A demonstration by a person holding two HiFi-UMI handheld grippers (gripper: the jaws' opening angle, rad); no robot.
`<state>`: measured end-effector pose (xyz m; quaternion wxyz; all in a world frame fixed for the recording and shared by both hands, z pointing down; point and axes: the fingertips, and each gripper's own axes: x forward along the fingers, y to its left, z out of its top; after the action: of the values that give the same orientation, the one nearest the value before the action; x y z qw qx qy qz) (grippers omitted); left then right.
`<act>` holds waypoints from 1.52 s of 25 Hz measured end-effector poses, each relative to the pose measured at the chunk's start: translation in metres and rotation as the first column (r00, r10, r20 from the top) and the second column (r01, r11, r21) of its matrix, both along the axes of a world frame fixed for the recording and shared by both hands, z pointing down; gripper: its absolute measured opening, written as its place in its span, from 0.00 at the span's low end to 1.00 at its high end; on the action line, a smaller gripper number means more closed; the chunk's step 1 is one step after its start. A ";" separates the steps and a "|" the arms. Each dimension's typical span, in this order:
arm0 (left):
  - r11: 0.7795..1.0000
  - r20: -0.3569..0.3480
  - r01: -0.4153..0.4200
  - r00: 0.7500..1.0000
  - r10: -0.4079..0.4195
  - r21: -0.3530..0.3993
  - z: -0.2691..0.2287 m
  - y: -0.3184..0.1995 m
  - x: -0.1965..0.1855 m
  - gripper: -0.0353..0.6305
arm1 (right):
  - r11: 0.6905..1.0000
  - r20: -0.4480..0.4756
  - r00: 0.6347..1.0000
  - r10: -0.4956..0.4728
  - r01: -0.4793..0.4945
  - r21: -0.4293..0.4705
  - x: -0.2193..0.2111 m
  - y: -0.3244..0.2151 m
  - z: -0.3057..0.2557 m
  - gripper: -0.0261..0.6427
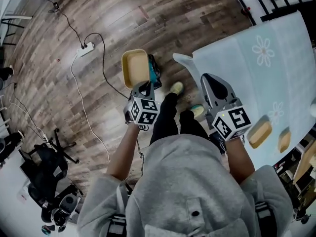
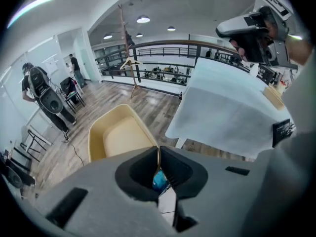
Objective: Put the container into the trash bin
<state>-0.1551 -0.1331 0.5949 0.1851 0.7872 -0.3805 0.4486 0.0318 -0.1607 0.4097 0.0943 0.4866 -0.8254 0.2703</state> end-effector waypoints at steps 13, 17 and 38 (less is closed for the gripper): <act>0.976 -0.017 0.129 0.991 -0.134 -0.173 0.116 0.010 -0.040 0.11 | 0.990 -0.049 0.997 -0.066 0.060 -0.124 -0.045 0.001 0.058 0.08; 0.966 -0.030 0.147 0.987 -0.157 -0.213 0.128 0.001 -0.049 0.32 | 0.991 -0.058 0.997 -0.052 0.044 -0.126 -0.046 -0.002 0.057 0.08; 0.999 -0.191 -0.022 0.981 0.015 -0.031 0.015 -0.065 0.037 0.33 | 0.980 -0.109 0.974 0.198 -0.195 0.043 0.035 0.023 -0.011 0.08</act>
<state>-0.1185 -0.1979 0.6095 0.2296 0.8269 -0.3462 0.3791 0.0667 -0.1375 0.3983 0.1057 0.5818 -0.7707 0.2374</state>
